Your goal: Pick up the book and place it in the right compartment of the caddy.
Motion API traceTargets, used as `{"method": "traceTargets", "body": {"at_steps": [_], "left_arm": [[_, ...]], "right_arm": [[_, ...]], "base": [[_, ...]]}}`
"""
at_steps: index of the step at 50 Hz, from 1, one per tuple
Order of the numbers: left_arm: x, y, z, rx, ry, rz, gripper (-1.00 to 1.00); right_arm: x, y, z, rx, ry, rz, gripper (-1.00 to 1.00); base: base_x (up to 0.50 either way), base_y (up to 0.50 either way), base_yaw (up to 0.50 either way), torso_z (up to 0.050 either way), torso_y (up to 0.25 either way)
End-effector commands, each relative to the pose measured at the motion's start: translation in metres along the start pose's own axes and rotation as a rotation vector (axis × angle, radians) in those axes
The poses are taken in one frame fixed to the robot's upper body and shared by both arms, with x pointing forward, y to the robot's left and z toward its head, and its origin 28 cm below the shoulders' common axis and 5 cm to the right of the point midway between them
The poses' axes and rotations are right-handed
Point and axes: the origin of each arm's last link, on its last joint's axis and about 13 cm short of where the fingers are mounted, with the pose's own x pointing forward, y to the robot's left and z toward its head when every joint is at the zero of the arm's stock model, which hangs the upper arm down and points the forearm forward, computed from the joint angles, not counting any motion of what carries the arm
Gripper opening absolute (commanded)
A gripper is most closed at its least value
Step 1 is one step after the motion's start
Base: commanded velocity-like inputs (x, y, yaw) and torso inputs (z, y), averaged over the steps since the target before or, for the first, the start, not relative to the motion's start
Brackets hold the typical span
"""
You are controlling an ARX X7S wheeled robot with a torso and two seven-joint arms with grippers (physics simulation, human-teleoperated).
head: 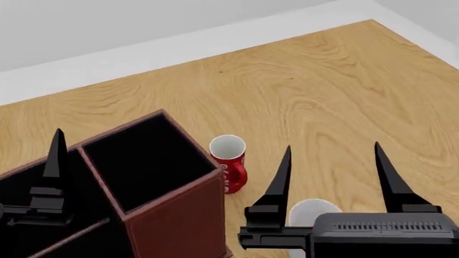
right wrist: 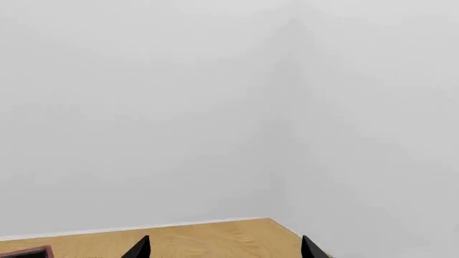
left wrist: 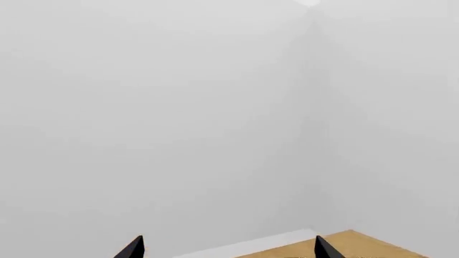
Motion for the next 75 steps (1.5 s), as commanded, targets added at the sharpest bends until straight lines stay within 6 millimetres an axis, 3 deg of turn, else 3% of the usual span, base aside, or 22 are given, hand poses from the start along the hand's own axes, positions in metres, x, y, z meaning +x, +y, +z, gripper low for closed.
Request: {"method": "traceTargets", "body": {"at_steps": [1,23,44,46,53,63,75], "left_arm": [[0.000,-0.001,0.000,-0.004,0.000,-0.005,1.00],[-0.001,-0.001,0.000,-0.008,0.005,-0.011,1.00],[-0.002,0.001,0.004,-0.038,0.051,-0.013,1.00],[-0.006,0.005,0.011,-0.079,0.081,-0.040,1.00],[-0.019,0.008,0.056,0.053,0.046,-0.221,1.00],[-0.027,0.020,0.112,0.172,0.209,-0.432,1.00],[-0.026,0.022,0.139,0.255,0.284,-0.592,1.00]], "right_arm": [[0.000,-0.001,0.001,0.006,0.009,-0.015,1.00],[-0.001,-0.002,0.003,0.036,-0.013,-0.010,1.00],[-0.003,-0.002,0.005,0.047,-0.032,-0.016,1.00],[-0.005,-0.004,0.006,0.051,-0.031,-0.015,1.00],[-0.014,-0.011,0.016,0.040,-0.039,-0.038,1.00],[-0.027,-0.021,0.025,0.051,-0.063,-0.051,1.00],[-0.040,-0.032,0.031,0.044,-0.069,-0.071,1.00]], "base": [[0.00,0.00,-0.50,0.000,0.000],[0.00,0.00,-0.50,0.000,0.000],[0.08,-0.05,-0.01,0.000,0.000],[0.00,0.00,0.00,0.000,0.000],[0.00,0.00,0.00,0.000,0.001],[0.00,0.00,0.00,0.000,0.000],[0.00,0.00,0.00,0.000,0.000]]}}
